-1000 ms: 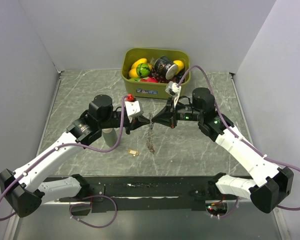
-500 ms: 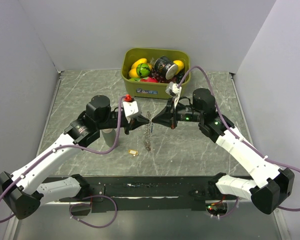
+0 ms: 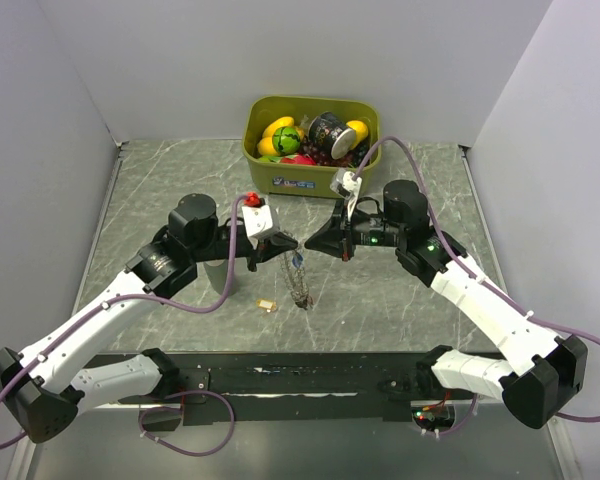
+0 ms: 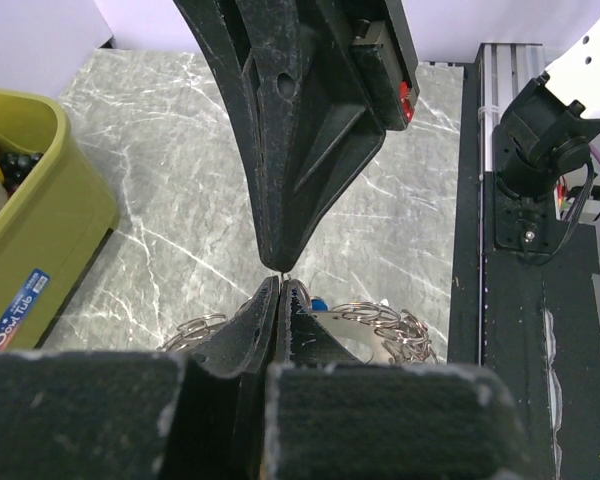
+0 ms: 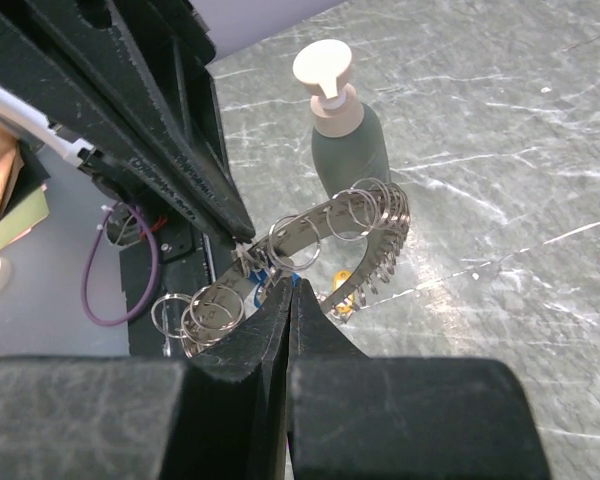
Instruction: Put the keys on the keyring
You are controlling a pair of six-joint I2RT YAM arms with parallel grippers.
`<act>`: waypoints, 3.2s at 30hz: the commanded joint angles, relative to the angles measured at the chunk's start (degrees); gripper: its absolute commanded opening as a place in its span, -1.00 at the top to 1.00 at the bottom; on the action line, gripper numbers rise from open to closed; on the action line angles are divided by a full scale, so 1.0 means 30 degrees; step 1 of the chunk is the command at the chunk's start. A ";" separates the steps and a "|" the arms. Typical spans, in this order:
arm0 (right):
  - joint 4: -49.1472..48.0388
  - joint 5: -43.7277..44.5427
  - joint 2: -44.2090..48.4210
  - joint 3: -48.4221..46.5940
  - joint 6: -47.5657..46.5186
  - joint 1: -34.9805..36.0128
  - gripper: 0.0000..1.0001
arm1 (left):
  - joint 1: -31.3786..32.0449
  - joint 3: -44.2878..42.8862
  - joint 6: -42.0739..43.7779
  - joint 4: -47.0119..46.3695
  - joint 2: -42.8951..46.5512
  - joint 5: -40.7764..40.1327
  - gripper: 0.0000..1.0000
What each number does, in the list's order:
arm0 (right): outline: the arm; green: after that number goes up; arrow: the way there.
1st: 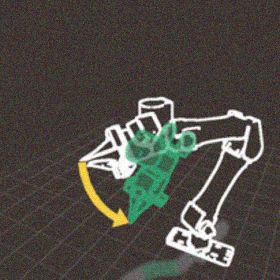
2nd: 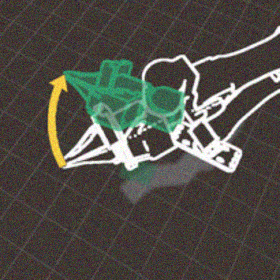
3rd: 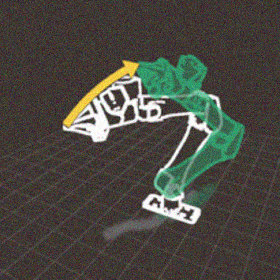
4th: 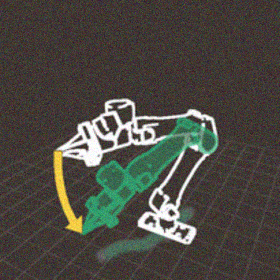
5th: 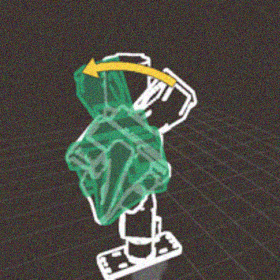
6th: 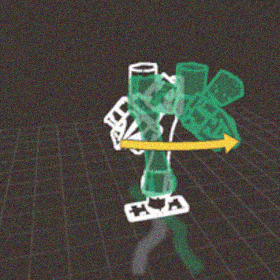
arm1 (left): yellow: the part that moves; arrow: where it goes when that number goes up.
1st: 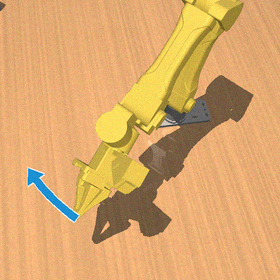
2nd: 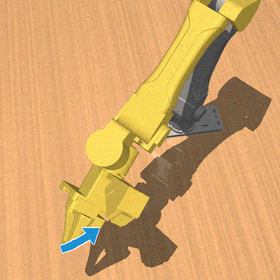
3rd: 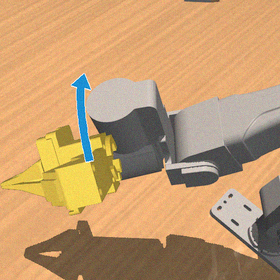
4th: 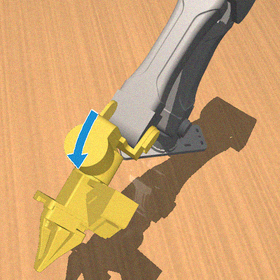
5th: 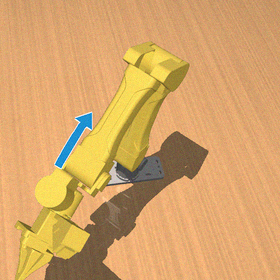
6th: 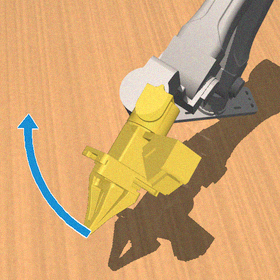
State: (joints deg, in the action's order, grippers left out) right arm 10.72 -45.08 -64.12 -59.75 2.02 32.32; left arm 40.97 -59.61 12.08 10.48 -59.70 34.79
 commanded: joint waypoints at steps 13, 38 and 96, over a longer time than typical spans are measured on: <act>-0.1434 0.0379 0.2006 0.0520 -0.0380 0.0009 -0.19 | 0.0083 0.0360 -0.0510 -0.2058 0.0623 0.0973 0.98; -0.3308 -0.6799 0.0748 -0.0007 0.0116 -0.0459 -0.11 | 0.0083 0.1239 -0.0538 -0.4284 0.1707 0.4605 0.98; -0.4657 -0.5510 -0.0483 0.0141 0.2050 -0.0430 0.53 | 0.0083 0.1151 -0.0978 -0.4899 0.1649 0.4929 0.98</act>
State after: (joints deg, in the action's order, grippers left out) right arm -0.67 -63.00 -64.66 -57.84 8.34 31.22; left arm 40.84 -54.68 9.78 0.69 -55.70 47.07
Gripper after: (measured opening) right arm 0.360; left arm 0.027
